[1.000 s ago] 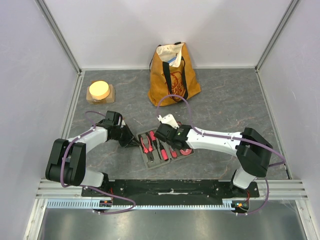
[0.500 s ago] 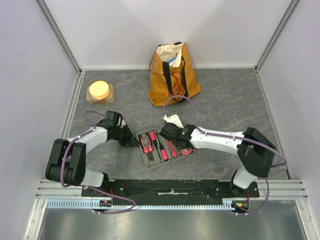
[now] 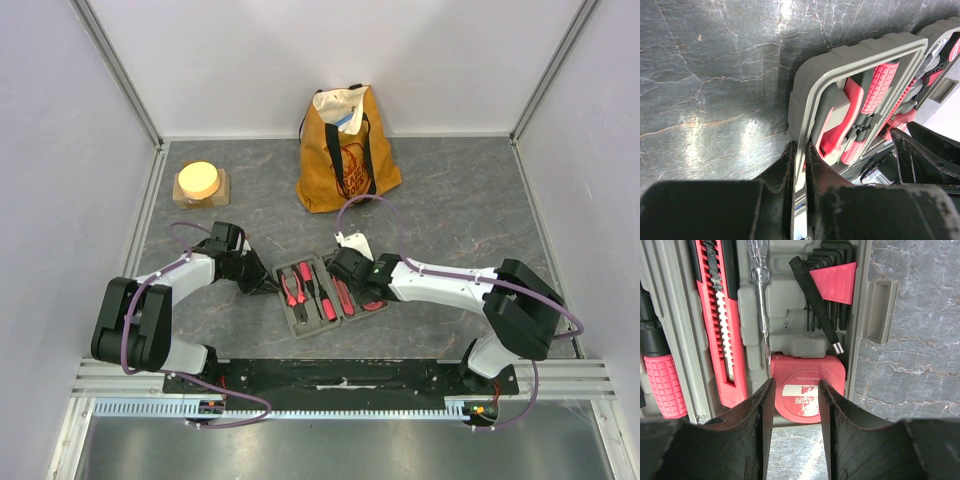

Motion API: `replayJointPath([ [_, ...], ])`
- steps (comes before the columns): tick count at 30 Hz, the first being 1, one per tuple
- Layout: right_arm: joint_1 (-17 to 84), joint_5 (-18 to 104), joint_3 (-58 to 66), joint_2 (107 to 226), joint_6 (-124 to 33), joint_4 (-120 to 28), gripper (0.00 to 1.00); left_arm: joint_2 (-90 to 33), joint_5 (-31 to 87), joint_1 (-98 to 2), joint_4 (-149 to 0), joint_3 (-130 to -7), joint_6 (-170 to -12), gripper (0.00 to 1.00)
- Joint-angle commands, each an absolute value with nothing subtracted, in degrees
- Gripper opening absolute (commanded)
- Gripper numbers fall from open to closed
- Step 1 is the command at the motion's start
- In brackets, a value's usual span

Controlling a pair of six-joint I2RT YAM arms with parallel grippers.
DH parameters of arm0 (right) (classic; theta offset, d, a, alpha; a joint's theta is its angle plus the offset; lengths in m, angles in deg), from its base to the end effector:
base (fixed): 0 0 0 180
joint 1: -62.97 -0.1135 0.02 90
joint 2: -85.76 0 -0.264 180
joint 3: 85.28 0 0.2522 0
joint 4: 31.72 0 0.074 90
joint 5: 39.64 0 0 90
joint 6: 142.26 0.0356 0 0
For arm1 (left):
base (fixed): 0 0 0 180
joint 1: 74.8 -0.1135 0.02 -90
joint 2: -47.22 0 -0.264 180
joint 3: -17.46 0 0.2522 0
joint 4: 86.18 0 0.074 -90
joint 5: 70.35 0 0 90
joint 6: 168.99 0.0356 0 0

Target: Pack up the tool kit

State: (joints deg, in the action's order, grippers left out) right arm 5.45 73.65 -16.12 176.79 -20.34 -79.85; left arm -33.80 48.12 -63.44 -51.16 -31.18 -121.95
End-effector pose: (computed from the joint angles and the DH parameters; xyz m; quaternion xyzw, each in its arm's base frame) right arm 0.1704 0.2415 0.1832 -0.1795 0.9483 -0.0216 0.2607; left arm 0.2244 -0.0624 0.1420 -0.2124 0.9277 -0.3012 0.0589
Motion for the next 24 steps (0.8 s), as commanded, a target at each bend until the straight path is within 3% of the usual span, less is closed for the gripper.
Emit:
replayJointPath([
  [1, 5.75, 71.9, -19.21, 175.77, -18.86, -80.55, 0.45, -36.02, 40.04, -63.46, -49.21, -29.09, -120.91, 0.09],
  [16, 5.92, 66.88, -31.0, 173.48, -8.5, -74.31, 0.4, -35.49, 41.53, -63.55, -49.56, -29.18, -121.18, 0.11],
  [24, 5.92, 72.16, -19.86, 167.77, -12.61, -80.45, 0.41, -31.89, 41.27, -63.46, -46.49, -32.6, -120.56, 0.22],
])
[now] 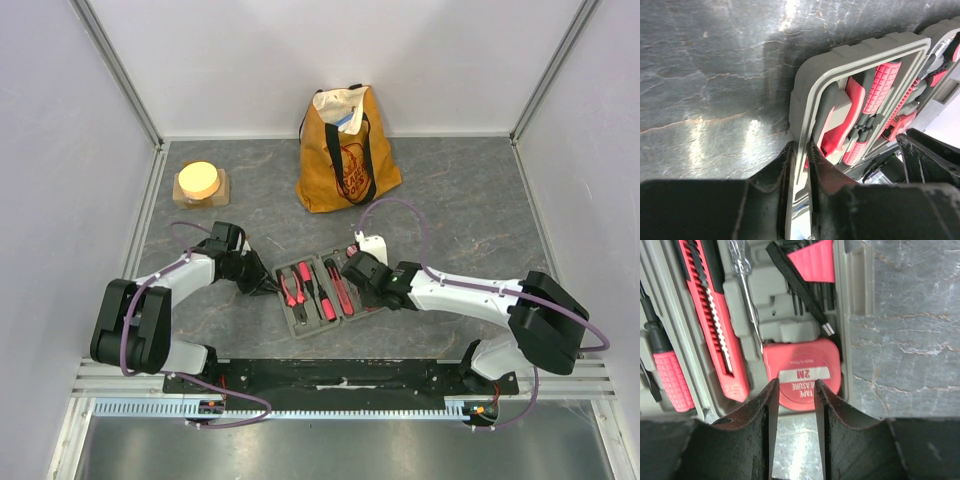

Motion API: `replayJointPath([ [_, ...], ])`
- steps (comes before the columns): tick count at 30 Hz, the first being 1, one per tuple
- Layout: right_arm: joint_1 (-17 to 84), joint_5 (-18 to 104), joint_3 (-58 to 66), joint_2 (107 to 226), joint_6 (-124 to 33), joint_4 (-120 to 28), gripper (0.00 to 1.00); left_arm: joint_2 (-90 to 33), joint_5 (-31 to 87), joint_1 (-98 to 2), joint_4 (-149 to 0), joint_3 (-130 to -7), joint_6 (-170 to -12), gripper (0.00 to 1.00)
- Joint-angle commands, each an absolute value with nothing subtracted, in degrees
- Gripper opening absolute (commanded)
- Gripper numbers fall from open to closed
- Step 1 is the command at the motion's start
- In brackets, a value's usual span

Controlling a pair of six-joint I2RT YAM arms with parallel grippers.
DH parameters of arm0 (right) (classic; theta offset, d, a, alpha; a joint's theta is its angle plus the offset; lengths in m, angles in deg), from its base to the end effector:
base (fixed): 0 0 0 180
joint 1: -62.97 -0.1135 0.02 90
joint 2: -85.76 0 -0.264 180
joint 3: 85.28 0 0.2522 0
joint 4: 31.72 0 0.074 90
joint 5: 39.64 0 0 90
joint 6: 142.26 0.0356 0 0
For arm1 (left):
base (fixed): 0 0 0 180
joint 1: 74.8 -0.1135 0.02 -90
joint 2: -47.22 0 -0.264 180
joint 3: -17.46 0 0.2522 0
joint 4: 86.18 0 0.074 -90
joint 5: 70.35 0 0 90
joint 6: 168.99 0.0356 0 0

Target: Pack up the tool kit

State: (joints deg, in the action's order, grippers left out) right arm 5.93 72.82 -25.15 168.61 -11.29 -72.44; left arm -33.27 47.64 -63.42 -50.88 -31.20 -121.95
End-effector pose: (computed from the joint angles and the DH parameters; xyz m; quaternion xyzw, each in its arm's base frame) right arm 0.1570 0.2171 0.1824 -0.0891 0.9515 0.0457 0.2909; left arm 0.2238 -0.0621 0.1437 -0.2127 0.9282 -0.2987 0.0629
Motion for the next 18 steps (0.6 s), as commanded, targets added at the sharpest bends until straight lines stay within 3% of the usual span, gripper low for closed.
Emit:
replayJointPath([
  [1, 5.84, 72.16, -17.83, 167.85, -13.4, -81.68, 0.41, -31.19, 40.66, -63.55, -45.88, -33.47, -120.3, 0.25],
  [5, 5.84, 72.51, -10.01, 168.64, -16.66, -84.76, 0.45, -27.68, 37.32, -63.64, -42.63, -37.25, -119.33, 0.38],
  [9, 4.53, 70.06, -5.17, 169.35, -21.48, -83.19, 0.54, -23.63, 33.98, -63.72, -39.82, -41.91, -118.45, 0.51],
  [13, -0.83, 66.46, -3.4, 171.8, -28.07, -79.33, 0.63, -20.64, 30.64, -63.99, -36.39, -46.66, -117.14, 0.59],
  [18, -9.79, 65.04, -3.22, 176.63, -32.74, -72.3, 0.67, -18.0, 27.83, -67.58, -32.87, -49.74, -114.76, 0.64],
])
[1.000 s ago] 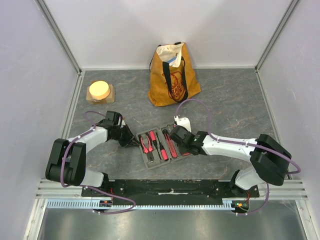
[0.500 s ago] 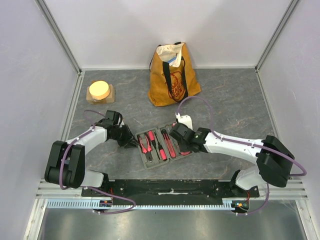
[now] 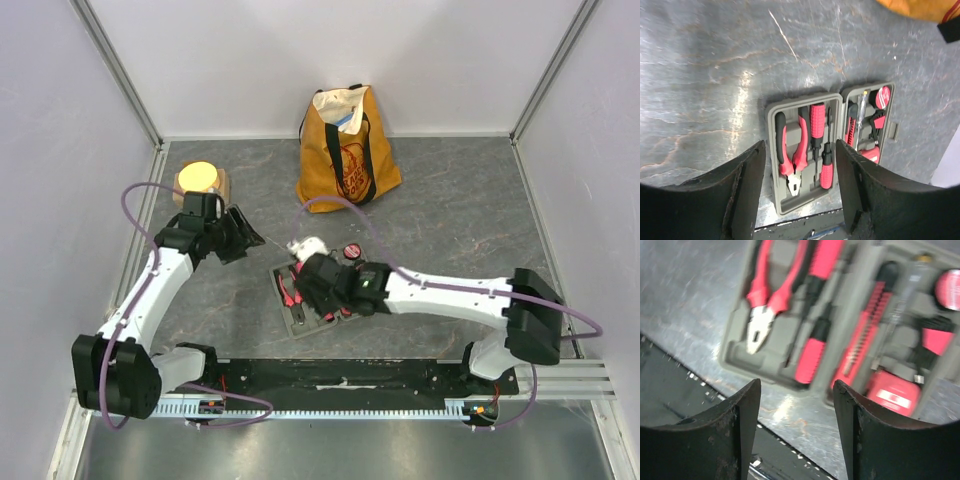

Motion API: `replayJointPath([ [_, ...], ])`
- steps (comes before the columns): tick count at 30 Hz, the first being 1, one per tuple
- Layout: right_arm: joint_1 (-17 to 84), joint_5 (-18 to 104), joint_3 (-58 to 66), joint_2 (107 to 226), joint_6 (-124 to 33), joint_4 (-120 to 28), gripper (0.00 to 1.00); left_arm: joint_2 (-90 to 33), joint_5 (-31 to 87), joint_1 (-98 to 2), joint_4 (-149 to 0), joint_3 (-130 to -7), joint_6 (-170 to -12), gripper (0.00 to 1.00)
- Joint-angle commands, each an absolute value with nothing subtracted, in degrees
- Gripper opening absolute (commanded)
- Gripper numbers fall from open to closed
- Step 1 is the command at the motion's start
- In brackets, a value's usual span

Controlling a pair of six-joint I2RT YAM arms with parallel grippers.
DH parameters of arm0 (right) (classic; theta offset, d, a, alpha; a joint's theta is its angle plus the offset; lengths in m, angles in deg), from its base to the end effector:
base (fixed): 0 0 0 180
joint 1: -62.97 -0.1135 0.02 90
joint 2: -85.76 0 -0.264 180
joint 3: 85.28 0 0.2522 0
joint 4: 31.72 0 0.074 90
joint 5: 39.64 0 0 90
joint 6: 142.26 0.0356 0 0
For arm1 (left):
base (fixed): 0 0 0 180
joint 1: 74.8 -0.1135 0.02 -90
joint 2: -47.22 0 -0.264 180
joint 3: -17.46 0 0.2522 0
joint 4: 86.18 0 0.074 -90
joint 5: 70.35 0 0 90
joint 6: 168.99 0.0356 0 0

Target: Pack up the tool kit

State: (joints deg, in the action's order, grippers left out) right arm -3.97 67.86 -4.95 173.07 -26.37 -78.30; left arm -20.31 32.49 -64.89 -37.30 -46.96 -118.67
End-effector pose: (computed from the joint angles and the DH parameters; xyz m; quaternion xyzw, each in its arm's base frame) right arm 0.1360 0.2921 0.2597 -0.2846 0.8959 0.1242 0.3177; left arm 0.2330 -0.0487 0.2581 -0.2062 0.9174 -0.2317 0.2494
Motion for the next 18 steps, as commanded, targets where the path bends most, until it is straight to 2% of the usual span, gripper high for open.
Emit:
replayJointPath([
  [1, -10.94, 64.95, -3.05, 178.21, -32.92, -71.15, 0.66, -17.65, 27.82, -68.37, -32.78, -49.92, -114.41, 0.66],
  [7, -16.66, 66.36, 0.2, 187.0, -33.54, -68.42, 0.6, -18.0, 30.19, -73.56, -31.64, -49.22, -112.74, 0.68],
  [18, -17.37, 65.75, 1.0, 194.39, -31.96, -64.56, 0.48, -18.52, 34.93, -79.37, -31.9, -46.14, -112.3, 0.68],
])
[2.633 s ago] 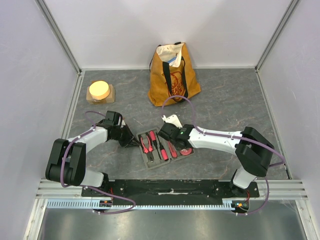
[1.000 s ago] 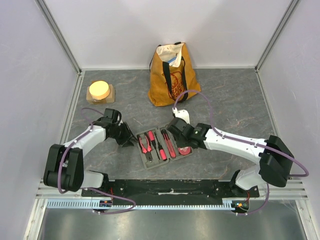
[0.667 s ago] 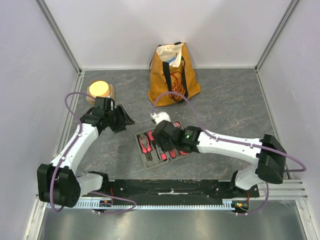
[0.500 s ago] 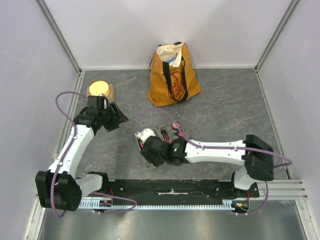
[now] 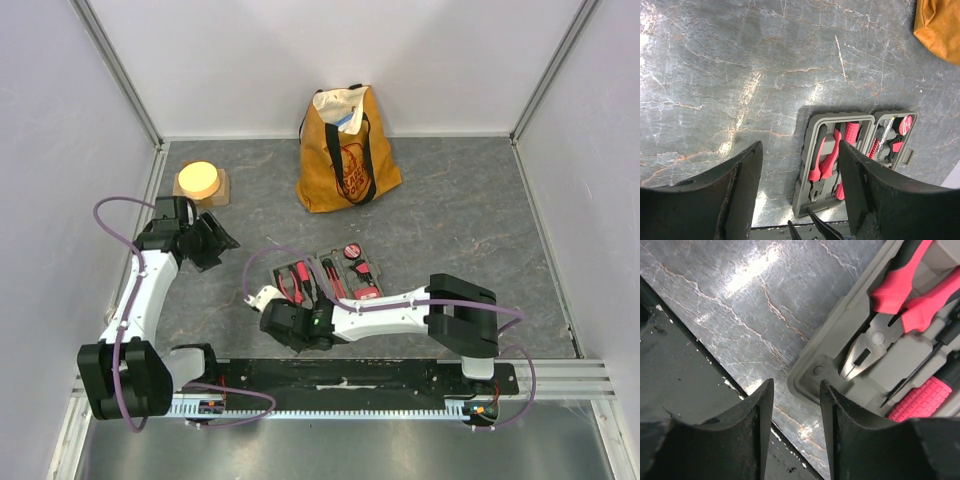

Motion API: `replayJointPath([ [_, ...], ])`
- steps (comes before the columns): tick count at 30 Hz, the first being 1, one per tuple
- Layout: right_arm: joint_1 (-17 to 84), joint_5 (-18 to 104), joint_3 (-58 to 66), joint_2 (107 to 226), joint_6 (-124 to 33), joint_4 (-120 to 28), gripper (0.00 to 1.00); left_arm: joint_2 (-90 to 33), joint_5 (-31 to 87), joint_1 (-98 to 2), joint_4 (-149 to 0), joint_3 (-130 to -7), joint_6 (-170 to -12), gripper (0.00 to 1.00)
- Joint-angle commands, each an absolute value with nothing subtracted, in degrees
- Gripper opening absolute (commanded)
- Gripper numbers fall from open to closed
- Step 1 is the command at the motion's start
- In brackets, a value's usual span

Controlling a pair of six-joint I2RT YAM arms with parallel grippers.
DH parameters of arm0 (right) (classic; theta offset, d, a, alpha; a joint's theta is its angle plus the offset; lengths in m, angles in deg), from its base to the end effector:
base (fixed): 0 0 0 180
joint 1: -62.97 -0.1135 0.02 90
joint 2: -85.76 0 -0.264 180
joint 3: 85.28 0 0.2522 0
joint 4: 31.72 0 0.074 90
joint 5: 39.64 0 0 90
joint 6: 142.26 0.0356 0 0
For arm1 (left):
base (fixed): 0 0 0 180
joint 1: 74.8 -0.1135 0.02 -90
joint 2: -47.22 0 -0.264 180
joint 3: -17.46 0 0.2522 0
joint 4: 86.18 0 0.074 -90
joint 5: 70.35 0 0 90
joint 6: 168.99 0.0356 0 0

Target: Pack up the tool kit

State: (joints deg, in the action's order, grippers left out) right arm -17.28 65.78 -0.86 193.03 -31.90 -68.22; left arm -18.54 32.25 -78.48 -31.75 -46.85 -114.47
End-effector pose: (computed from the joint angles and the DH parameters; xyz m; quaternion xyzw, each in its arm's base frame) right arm 0.0747 0.3788 0.1745 -0.4463 0.8458 0.1189 0.2668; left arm 0.2248 0.0067 0.2578 -0.2881 0.9061 -0.1808 0.2517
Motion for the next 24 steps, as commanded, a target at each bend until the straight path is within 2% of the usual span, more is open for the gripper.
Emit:
replayJointPath([
  [1, -17.37, 65.57, 1.0, 194.83, -32.04, -64.29, 0.46, -18.44, 35.72, -79.63, -32.16, -45.79, -112.47, 0.68],
  [6, -17.37, 64.16, 1.52, 196.15, -33.1, -62.79, 0.26, -17.3, 41.17, -79.81, -35.05, -41.58, -113.97, 0.68],
  [9, -17.37, 65.21, 1.87, 195.37, -32.92, -62.18, 0.1, -16.33, 45.47, -79.81, -37.69, -38.15, -114.23, 0.68],
  [12, -17.19, 67.05, 1.87, 192.56, -32.49, -61.39, 0.0, -16.15, 49.96, -79.81, -39.71, -35.34, -113.27, 0.69],
  [19, -15.0, 66.1, -2.51, 184.13, -31.08, -55.07, 0.0, -14.4, 58.48, -79.72, -45.07, -30.33, -112.38, 0.76],
  [24, -13.24, 61.97, -5.6, 180.34, -31.25, -50.23, 0.0, -14.83, 64.37, -78.67, -51.66, -27.16, -114.32, 0.77],
])
